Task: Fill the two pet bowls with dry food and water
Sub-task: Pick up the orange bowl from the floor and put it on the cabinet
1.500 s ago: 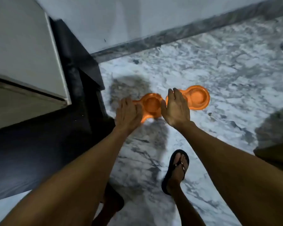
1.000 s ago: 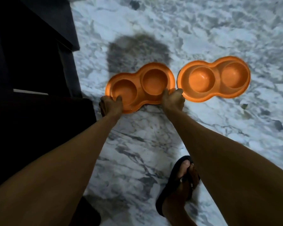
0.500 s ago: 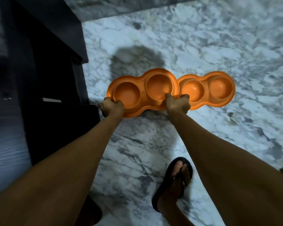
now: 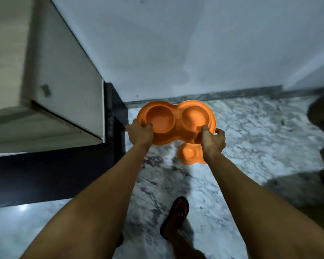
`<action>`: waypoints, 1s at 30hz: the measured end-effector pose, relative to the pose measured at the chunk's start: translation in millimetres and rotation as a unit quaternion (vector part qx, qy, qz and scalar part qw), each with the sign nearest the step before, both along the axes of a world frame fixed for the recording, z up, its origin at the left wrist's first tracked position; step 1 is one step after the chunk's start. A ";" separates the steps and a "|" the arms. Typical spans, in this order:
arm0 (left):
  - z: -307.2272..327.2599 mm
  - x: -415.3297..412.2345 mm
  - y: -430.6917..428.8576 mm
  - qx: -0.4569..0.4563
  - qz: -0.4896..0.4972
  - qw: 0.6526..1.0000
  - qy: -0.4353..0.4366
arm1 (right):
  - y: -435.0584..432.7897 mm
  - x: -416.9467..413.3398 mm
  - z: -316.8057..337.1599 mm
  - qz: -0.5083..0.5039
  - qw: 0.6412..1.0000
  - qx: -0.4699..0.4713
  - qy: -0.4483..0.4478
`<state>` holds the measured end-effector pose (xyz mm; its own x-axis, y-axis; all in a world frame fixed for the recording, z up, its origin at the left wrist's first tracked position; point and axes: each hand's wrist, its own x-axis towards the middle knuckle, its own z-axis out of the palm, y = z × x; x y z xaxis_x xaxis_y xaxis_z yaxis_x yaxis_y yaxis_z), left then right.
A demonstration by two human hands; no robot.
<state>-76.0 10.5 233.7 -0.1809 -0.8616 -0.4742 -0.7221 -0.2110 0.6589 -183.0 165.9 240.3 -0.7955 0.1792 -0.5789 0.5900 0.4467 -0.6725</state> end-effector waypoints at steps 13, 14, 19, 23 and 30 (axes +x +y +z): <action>237.4 102.2 -23.8 -0.079 0.057 0.988 0.121 | -36.7 89.8 237.5 0.014 0.991 -0.078 0.111; 246.2 118.0 -31.6 -0.076 0.063 0.987 0.129 | -44.1 105.3 246.2 0.019 0.990 -0.080 0.116; 281.4 213.1 -75.6 -0.085 0.087 0.981 0.153 | -90.4 196.2 276.4 0.046 0.984 -0.101 0.138; 306.0 297.7 -115.8 -0.089 0.117 0.974 0.171 | -137.8 273.8 293.1 0.071 0.980 -0.119 0.143; 323.5 422.4 -203.2 -0.105 0.175 0.965 0.165 | -235.2 382.5 309.5 0.143 0.970 -0.141 0.137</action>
<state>346.5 -192.7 557.1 0.0273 -0.9680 -0.2495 -0.3751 -0.2413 0.8950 199.5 -69.4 549.8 -0.9201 -0.2061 -0.3331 0.2512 0.3421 -0.9055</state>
